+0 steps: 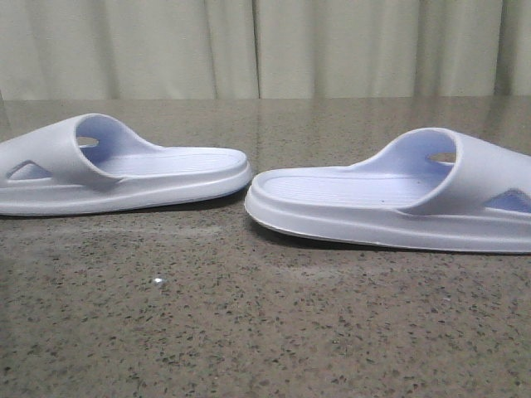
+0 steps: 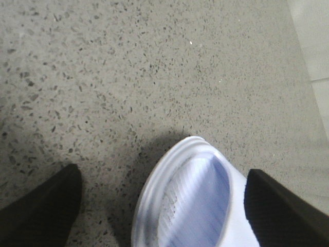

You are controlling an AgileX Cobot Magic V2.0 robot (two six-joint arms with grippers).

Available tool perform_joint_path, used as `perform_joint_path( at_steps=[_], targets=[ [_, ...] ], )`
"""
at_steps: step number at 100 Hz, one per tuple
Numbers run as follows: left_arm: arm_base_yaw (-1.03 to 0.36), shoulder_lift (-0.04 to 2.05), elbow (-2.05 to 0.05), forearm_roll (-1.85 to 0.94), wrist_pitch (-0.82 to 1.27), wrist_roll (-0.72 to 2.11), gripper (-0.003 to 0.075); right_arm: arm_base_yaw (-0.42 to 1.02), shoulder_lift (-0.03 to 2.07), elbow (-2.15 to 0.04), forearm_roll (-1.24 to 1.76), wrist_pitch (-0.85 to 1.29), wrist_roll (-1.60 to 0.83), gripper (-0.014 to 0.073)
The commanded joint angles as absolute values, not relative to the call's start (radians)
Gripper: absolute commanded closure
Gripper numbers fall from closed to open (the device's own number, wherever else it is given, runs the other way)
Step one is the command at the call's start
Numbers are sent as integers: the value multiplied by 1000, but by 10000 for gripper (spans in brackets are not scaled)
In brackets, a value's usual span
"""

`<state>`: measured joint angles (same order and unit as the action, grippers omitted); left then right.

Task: Insert blue slippers together front up
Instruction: 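Lower the left gripper onto the slipper's toe edge and close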

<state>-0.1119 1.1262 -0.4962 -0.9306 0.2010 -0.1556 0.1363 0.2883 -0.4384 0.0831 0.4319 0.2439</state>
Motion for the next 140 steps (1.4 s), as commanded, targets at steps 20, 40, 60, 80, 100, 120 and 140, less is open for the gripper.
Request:
perform_joint_path(
  at_steps=[20, 40, 60, 80, 100, 120, 140],
  targets=[
    [-120, 1183, -511, -955, 253, -163, 221, 132, 308, -474, 85, 348, 241, 180],
    [-120, 1210, -511, -985, 297, -150, 276, 132, 308, -474, 85, 344, 241, 180],
    [-120, 1212, -511, -1039, 326, -80, 279, 132, 308, -474, 85, 344, 241, 180],
    [-120, 1212, -511, -1165, 356, 50, 279, 132, 308, -474, 88, 344, 241, 180],
    [-120, 1212, -511, -1214, 397, 79, 279, 132, 308, -474, 96, 344, 241, 180],
    [-120, 1212, -511, -1270, 429, 128, 279, 132, 308, -474, 103, 344, 241, 180],
    [-120, 1212, -511, -1305, 420, 130, 279, 132, 308, -474, 112, 344, 241, 180]
  ],
)
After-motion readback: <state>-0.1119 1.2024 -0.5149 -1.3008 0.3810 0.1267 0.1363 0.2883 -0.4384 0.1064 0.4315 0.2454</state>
